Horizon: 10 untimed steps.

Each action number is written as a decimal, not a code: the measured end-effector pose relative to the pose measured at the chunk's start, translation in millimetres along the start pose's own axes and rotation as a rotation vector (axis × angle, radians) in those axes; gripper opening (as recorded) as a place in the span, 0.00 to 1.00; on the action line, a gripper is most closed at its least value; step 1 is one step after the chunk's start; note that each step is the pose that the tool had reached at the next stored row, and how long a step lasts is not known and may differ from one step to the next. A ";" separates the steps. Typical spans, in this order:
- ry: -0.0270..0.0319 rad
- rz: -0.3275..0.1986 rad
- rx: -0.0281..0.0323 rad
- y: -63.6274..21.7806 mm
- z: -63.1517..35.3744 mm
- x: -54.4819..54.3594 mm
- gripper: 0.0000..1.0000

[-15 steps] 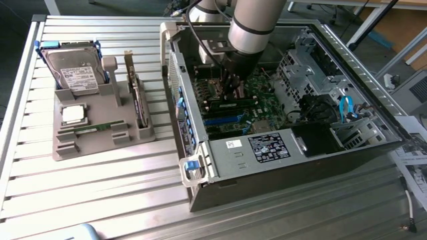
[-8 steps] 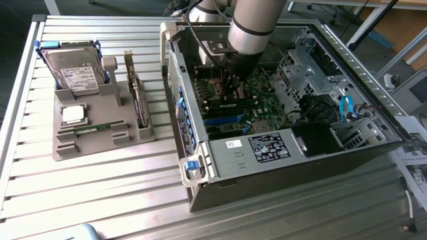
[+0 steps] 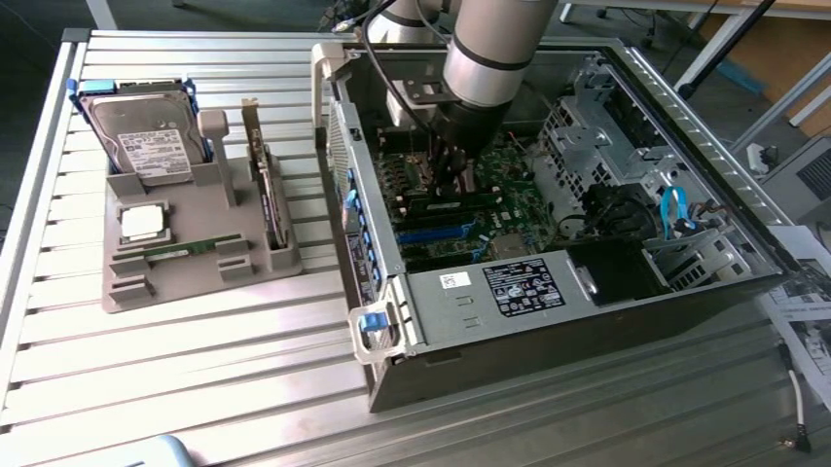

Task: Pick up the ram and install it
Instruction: 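Press down the ram until it locks into place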

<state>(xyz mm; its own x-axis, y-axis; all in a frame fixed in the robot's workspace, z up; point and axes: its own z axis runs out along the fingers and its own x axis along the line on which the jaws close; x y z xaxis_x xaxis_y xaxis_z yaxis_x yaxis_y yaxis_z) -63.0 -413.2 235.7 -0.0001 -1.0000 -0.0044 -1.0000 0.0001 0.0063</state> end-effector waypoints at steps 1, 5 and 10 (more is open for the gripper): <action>0.0001 0.000 -0.0001 0.0 0.2 0.1 0.11; 0.0003 0.000 -0.0001 0.0 1.2 0.5 0.11; 0.0004 0.000 -0.0002 0.0 2.6 0.8 0.11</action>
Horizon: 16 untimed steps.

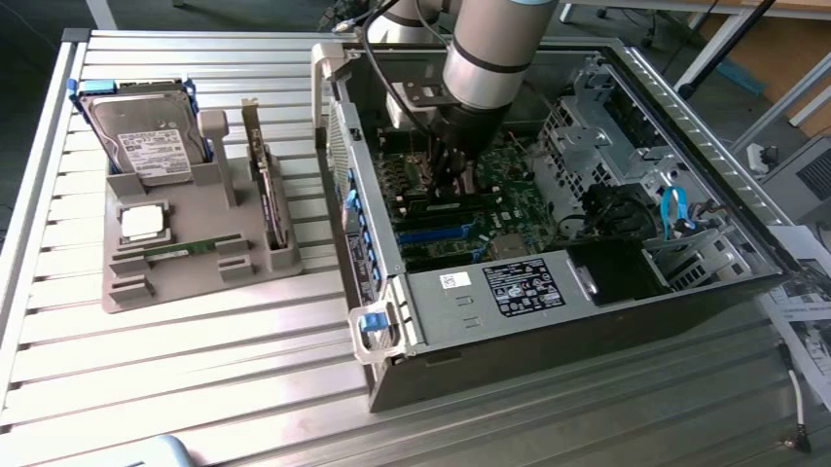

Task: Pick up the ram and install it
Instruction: 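Press down the ram until it locks into place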

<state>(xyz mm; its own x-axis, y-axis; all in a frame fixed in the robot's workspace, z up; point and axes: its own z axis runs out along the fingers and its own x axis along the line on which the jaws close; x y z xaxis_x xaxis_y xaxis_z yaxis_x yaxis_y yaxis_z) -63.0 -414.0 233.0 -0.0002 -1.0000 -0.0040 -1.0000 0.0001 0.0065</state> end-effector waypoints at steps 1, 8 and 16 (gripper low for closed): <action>0.0000 0.000 0.0000 0.0 0.0 0.0 0.11; 0.0003 0.000 -0.0002 0.0 1.7 0.1 0.11; 0.0002 0.000 -0.0001 0.0 4.1 0.0 0.11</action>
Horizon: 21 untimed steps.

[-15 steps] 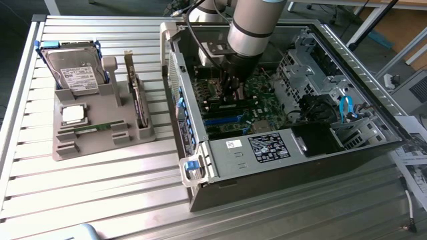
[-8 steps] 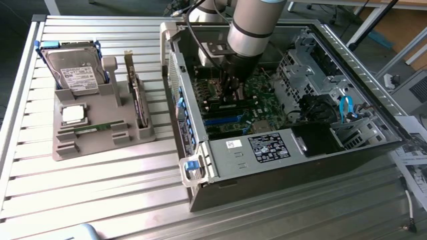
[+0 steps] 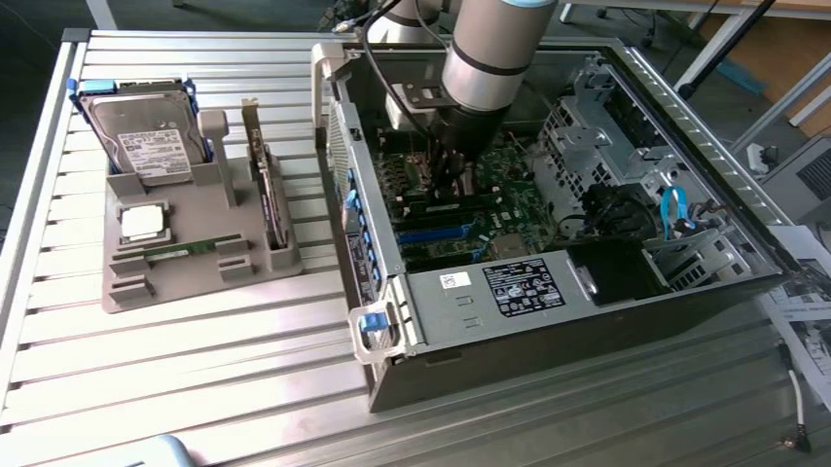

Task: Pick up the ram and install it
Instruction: 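Press down the ram until it locks into place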

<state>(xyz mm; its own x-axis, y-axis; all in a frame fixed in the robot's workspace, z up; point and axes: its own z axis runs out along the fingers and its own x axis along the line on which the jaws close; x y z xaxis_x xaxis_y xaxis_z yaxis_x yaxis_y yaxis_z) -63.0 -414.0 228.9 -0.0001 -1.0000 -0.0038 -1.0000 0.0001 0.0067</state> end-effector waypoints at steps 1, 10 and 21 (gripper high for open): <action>-0.0006 0.000 0.0003 0.0 -0.4 -0.1 0.11; -0.0003 0.000 0.0002 0.0 -18.5 -0.1 0.11; 0.0001 0.000 0.0002 -0.6 -47.5 -0.2 0.11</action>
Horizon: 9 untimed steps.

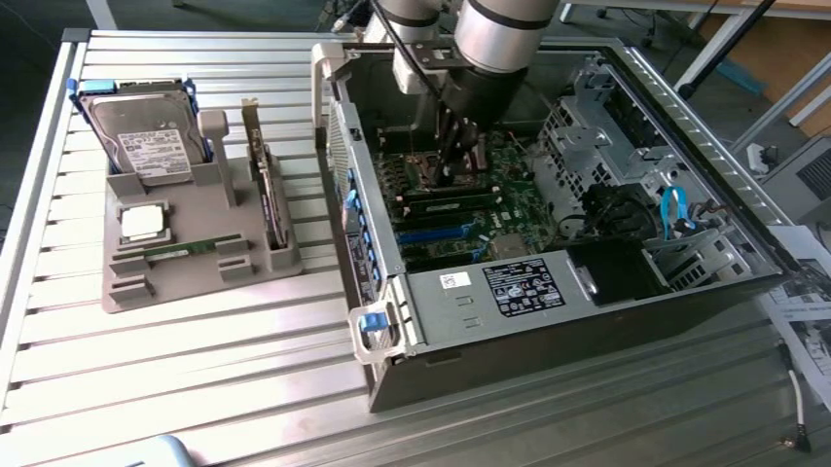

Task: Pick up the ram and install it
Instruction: 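Press down the ram until it locks into place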

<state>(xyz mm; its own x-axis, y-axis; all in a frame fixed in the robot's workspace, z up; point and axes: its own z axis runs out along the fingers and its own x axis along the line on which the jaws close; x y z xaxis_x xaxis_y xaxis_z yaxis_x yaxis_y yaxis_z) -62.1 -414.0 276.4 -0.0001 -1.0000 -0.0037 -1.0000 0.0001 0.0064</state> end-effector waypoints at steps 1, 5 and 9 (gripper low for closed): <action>0.0001 0.000 0.0000 0.0 -2.4 0.0 0.11; 0.0006 0.000 0.0000 -0.2 -13.4 -0.1 0.11; 0.0016 0.000 0.0000 -0.6 -24.1 -0.2 0.11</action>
<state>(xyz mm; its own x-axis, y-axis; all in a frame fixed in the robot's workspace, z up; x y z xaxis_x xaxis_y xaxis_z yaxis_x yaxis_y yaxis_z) -61.3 -413.9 300.4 0.0000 -1.0000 -0.0021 -1.0000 0.0000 0.0064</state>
